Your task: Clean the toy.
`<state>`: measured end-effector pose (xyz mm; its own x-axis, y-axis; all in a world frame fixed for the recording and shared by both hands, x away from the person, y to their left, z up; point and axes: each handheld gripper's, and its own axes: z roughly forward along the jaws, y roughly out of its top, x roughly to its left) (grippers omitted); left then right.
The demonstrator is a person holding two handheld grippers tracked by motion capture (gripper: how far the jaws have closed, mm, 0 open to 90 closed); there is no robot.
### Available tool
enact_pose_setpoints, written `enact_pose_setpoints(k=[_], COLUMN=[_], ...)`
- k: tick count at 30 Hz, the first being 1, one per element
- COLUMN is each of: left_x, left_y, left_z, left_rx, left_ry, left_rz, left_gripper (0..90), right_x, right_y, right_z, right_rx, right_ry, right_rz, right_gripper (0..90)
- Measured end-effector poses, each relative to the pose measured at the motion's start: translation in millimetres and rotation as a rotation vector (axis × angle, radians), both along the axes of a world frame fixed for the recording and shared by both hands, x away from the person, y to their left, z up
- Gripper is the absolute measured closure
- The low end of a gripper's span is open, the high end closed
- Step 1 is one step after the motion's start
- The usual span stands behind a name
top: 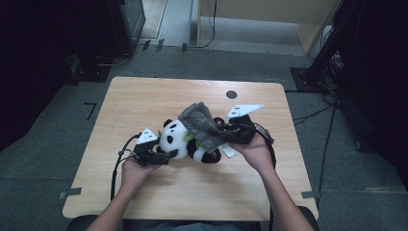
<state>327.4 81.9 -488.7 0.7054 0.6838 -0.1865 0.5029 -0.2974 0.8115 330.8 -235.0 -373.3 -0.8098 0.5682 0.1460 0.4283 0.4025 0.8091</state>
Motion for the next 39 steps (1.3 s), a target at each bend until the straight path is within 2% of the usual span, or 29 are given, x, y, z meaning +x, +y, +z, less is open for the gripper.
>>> enact_pose_setpoints(k=[1, 4, 5, 6, 9, 15, 17, 18, 20, 23, 24, 25, 26, 27, 29, 31, 33, 34, 35, 39], left_x=[-0.2, -1.1, -1.3, -1.7, -1.8, -1.4, -1.5, -2.4, -2.5, -2.0, -2.0, -1.9, -1.7, -1.5, -1.4, -1.5, -1.4, -1.5, -1.5, -1.7], left_y=[0.1, 0.0, 0.2, 0.2, 0.4, 0.4, 0.4, 0.4, 0.3, 0.7, 0.7, 0.7, 0.7, 0.8, 1.3, 1.2, 1.1, 0.9, 0.9, 0.4], left_z=[-0.1, -0.5, -0.5, -0.6, -0.8, -1.1, -1.5, -2.3, -2.4, -2.3, -2.3, -2.4, -2.5, -2.6, -2.7, -2.5, -2.5, -2.7, -2.7, -2.7], left_rx=[0.000, -0.002, -0.001, -0.001, 0.000, -0.007, -0.012, -0.019, -0.020, -0.022, -0.022, -0.026, -0.028, -0.027, -0.029, -0.032, -0.033, -0.027, -0.027, -0.021], left_ry=[-0.001, -0.005, -0.005, -0.007, -0.010, -0.009, -0.010, -0.012, -0.013, -0.013, -0.013, -0.011, -0.009, -0.007, -0.005, -0.005, -0.006, -0.007, -0.007, -0.013], left_rz=[0.000, 0.001, 0.000, 0.000, 0.000, 0.003, 0.006, 0.012, 0.013, 0.015, 0.015, 0.018, 0.020, 0.022, 0.022, 0.022, 0.023, 0.023, 0.023, 0.023], left_gripper=[15.1, 15.1, 15.1, 15.2, 15.2, 15.6, 15.6, 15.6, 15.6, 15.8, 15.9, 15.9, 15.9, 16.0, 16.0, 16.1, 16.1, 16.2, 16.2, 16.6], right_x=[0.0, 6.4, 6.4, 10.5, 14.1, 16.2, 16.1, 15.6, 15.5, 16.2, 16.2, 15.7, 15.7, 14.9, 11.8, 6.9, 3.3, 0.9, 0.7, -0.5], right_y=[0.0, 23.5, 23.5, 33.6, 46.8, 66.3, 69.2, 74.8, 80.5, 89.6, 89.6, 95.4, 95.4, 98.1, 102.3, 105.9, 111.5, 119.5, 122.3, 122.7], right_z=[0.0, -3.3, -3.3, -6.7, -10.7, -16.2, -17.4, -19.8, -22.7, -28.1, -28.1, -32.1, -32.1, -33.7, -32.4, -28.3, -27.0, -31.4, -34.5, -37.4], right_rx=[0.000, -0.032, -0.032, -0.045, -0.058, -0.088, -0.097, -0.108, -0.114, -0.139, -0.139, -0.179, -0.179, -0.191, -0.201, -0.180, -0.164, -0.208, -0.231, -0.252], right_ry=[0.000, 0.014, 0.014, 0.028, 0.041, 0.026, 0.016, -0.019, -0.044, -0.077, -0.077, -0.112, -0.112, -0.129, -0.152, -0.176, -0.153, -0.134, -0.134, -0.144], right_rz=[0.000, 0.033, 0.033, 0.043, 0.066, 0.084, 0.087, 0.094, 0.083, 0.068, 0.068, 0.058, 0.058, 0.056, 0.046, 0.058, 0.086, 0.101, 0.106, 0.100], right_gripper=[78.5, 78.5, 78.5, 78.4, 78.3, 75.4, 72.8, 62.6, 53.8, 49.2, 49.2, 57.0, 57.0, 65.8, 74.9, 76.8, 77.0, 77.0, 76.9, 77.2])
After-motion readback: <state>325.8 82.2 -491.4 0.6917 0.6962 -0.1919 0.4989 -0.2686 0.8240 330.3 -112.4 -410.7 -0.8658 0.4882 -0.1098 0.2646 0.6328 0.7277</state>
